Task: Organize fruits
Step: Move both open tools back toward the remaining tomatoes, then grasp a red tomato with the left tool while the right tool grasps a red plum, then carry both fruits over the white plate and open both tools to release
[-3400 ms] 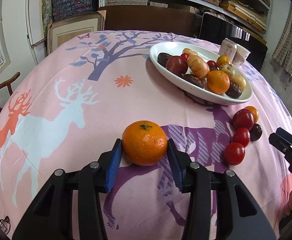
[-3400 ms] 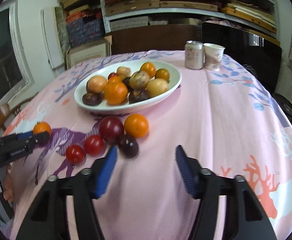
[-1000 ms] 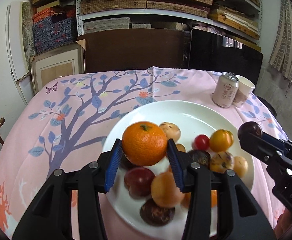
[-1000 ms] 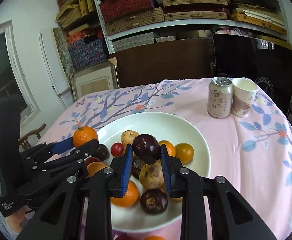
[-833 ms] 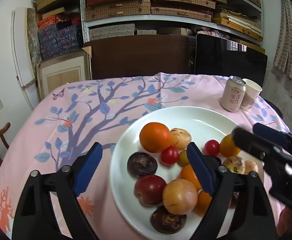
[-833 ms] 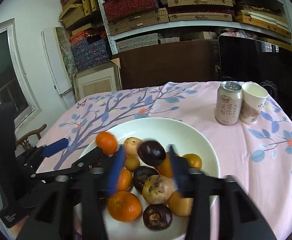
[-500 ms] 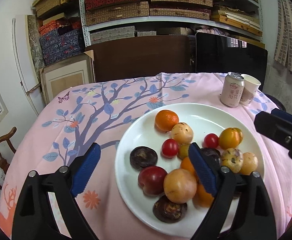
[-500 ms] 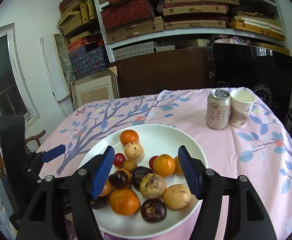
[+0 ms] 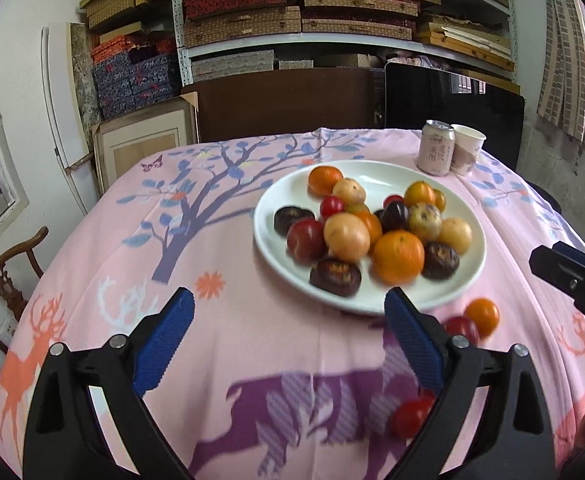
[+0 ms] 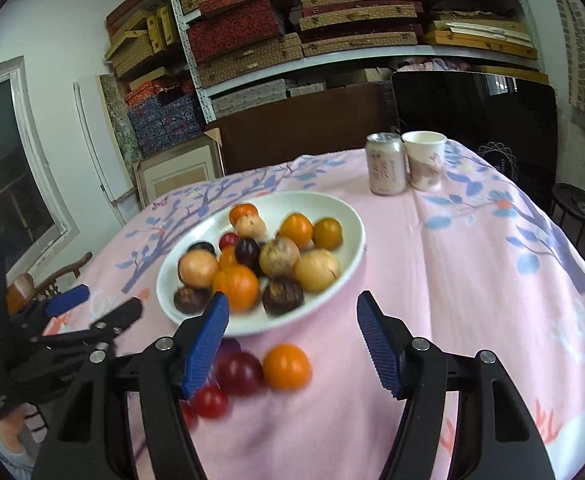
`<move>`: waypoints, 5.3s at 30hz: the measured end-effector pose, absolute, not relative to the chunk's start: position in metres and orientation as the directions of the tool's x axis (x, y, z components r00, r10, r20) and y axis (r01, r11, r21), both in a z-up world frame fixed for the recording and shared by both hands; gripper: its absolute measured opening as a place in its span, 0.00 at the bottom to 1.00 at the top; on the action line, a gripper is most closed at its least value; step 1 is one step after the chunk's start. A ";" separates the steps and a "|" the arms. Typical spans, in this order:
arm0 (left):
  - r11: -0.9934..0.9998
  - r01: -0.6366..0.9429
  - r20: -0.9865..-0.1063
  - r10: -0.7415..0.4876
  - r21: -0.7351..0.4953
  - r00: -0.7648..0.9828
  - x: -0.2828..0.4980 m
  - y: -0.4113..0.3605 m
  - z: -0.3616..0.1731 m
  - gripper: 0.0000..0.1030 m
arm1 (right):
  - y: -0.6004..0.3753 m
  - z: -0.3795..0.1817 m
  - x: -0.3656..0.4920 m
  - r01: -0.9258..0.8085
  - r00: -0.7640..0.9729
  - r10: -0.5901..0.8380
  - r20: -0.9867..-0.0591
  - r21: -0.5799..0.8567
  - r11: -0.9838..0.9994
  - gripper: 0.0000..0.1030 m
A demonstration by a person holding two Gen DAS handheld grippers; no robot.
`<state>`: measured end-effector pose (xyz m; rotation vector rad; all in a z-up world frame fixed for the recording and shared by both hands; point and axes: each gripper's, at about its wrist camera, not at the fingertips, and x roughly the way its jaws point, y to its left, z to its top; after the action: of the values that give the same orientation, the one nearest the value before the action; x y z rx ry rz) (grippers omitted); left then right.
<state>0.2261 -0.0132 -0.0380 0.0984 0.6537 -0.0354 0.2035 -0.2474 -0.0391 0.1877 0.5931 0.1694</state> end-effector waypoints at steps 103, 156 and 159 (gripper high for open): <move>0.989 0.126 -0.612 -0.051 0.080 0.789 0.323 -0.023 -0.022 0.65 | -0.233 -0.027 0.292 -0.149 0.777 0.258 -0.575 0.230 0.962 0.41; 0.960 0.281 -0.657 -0.202 0.015 0.726 0.249 -0.040 -0.033 0.27 | -0.245 -0.045 0.230 -0.148 0.748 0.262 -0.610 0.231 0.962 0.38; 0.970 0.241 -0.640 -0.176 0.015 0.748 0.278 -0.027 -0.018 0.27 | -0.231 -0.036 0.245 -0.169 0.755 0.240 -0.610 0.172 0.971 0.38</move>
<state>0.2778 -0.0266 -0.0178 0.0989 0.6893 -0.2280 0.2450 -0.2307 -0.0360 0.1083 0.6798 0.2234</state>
